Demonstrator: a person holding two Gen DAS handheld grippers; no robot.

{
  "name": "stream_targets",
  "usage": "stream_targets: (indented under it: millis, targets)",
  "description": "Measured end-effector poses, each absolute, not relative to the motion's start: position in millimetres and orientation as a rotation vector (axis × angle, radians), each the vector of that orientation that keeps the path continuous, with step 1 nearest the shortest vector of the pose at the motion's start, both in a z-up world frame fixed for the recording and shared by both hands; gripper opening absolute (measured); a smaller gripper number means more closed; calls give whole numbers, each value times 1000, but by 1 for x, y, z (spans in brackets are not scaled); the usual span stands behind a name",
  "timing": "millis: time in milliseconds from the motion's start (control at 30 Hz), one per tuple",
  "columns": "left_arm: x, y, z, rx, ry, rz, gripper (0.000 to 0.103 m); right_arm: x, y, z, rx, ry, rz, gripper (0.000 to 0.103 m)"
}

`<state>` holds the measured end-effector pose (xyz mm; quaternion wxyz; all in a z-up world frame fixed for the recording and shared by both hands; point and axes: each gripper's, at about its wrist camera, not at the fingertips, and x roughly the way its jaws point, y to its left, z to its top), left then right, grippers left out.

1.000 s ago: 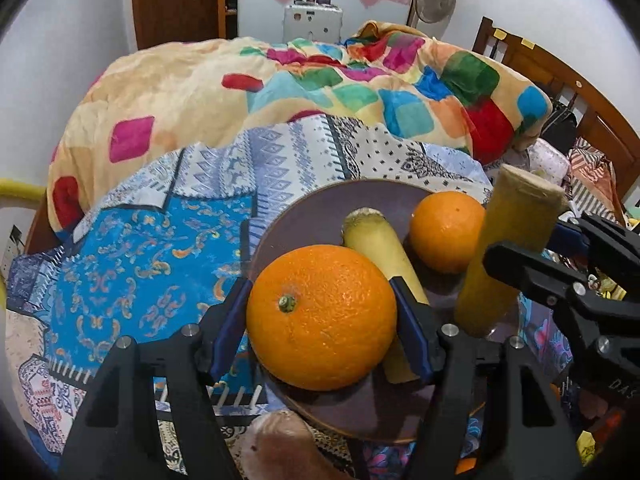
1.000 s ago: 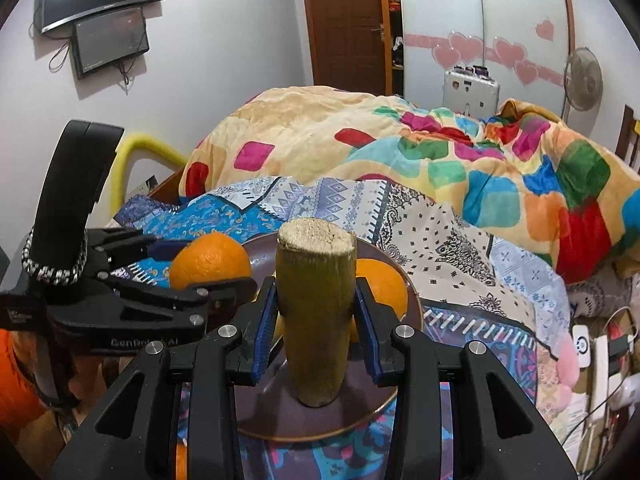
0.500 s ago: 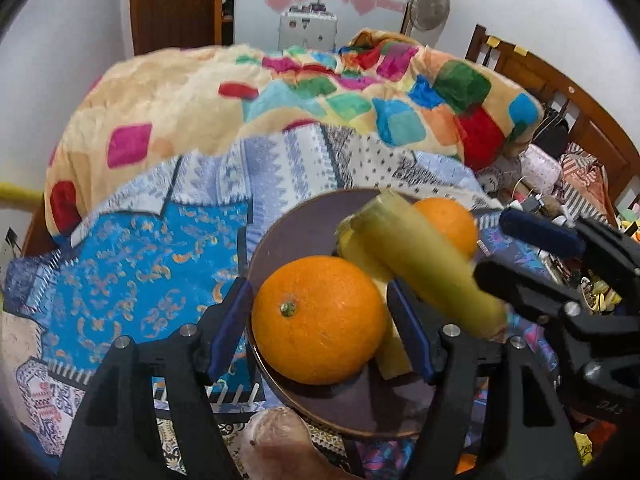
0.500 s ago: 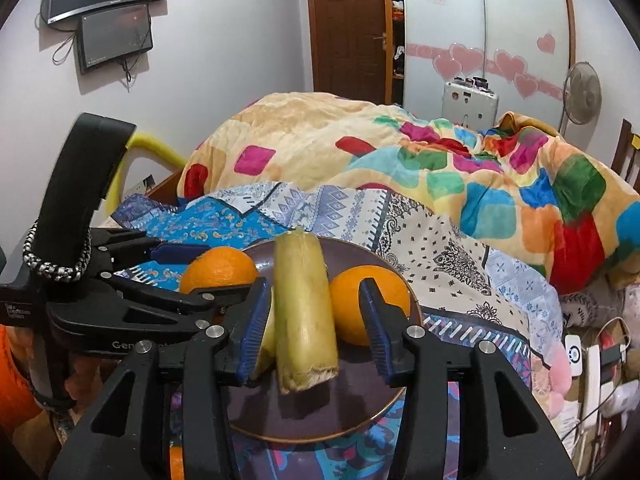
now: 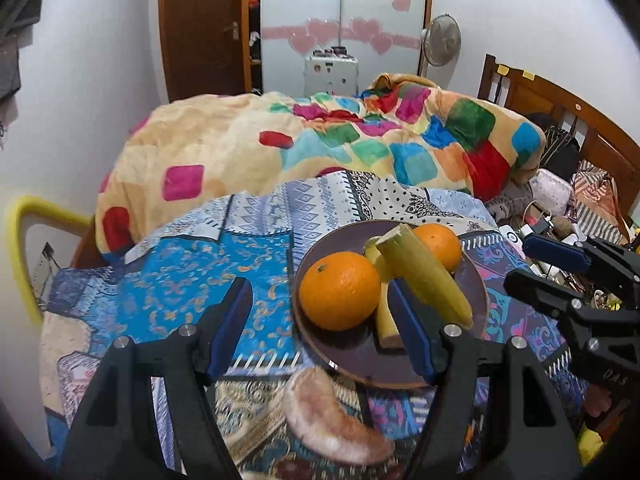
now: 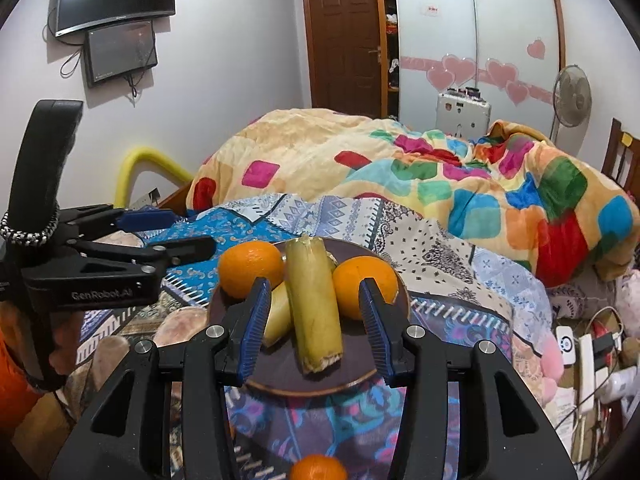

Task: Organize fruits
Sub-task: 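Lower the sugarcane onto the plate with the right tool while the left tool sets down the orange, then grasp the large peeled pomelo segment with the left tool while the right tool grasps a mandarin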

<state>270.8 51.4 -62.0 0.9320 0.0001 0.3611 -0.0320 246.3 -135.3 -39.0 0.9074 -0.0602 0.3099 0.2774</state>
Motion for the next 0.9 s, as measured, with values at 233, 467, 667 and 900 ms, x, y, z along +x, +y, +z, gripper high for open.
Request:
stream_targets:
  millis: [233, 467, 667, 900]
  targets:
    - [223, 54, -52, 17, 715, -21, 78, 212, -143, -26, -109, 604, 596, 42]
    - [180, 63, -58, -2, 723, 36, 87, 181, -144, -25, -122, 590, 612, 42]
    - [153, 67, -85, -24, 766, 58, 96, 161, -145, -38, -126, 609, 622, 43]
    - [136, 63, -129, -49, 843, 55, 96, 154, -149, -61, -87, 661, 627, 49]
